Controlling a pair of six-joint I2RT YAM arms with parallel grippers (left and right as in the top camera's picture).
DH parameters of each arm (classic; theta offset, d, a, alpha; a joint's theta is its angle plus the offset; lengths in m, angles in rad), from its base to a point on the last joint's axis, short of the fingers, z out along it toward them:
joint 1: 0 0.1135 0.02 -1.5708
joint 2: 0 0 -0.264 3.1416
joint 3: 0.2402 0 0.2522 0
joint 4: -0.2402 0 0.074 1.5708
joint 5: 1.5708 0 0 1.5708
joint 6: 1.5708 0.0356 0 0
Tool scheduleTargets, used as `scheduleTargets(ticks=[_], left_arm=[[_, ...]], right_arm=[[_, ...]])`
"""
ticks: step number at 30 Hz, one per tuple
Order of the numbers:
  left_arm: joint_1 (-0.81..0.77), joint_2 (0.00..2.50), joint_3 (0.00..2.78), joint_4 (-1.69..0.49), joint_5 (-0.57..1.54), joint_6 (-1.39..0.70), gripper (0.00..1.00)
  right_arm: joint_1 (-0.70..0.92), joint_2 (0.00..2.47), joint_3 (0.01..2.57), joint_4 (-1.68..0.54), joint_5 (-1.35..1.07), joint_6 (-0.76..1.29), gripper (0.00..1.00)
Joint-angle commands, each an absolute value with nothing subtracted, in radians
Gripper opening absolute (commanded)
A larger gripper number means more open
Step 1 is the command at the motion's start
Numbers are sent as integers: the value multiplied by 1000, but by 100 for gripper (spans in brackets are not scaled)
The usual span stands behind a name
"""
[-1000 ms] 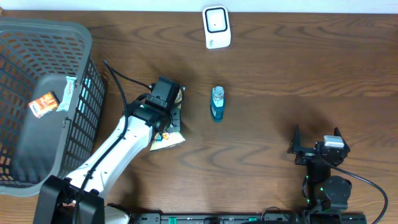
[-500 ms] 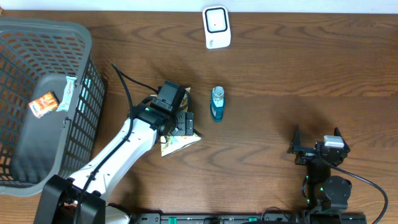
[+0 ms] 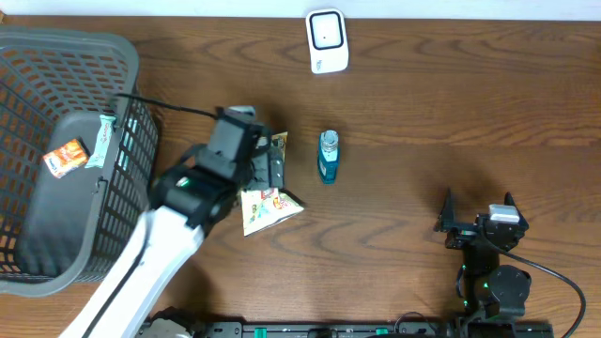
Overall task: Scan the item barcode
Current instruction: 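Lower the snack bag beside the bottle and open the left gripper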
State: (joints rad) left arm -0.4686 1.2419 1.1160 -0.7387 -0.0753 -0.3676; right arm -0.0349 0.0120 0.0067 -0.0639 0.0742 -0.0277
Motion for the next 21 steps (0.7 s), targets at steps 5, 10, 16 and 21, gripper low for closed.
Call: scheduleTargets(ticks=[5, 10, 16, 21], left_arm=[[-470, 1038, 1194, -747, -301, -317, 98], [-470, 939, 1226, -738, -469, -310, 98], [-469, 873, 1297, -712, -598, -310, 98], [-436, 859, 1362, -695, -596, -311, 98]], right_arm=[[-29, 7, 6, -68, 69, -39, 99], [-29, 7, 6, -68, 69, -39, 99], [-29, 7, 6, -68, 69, -39, 99], [-29, 7, 6, -68, 69, -39, 99]])
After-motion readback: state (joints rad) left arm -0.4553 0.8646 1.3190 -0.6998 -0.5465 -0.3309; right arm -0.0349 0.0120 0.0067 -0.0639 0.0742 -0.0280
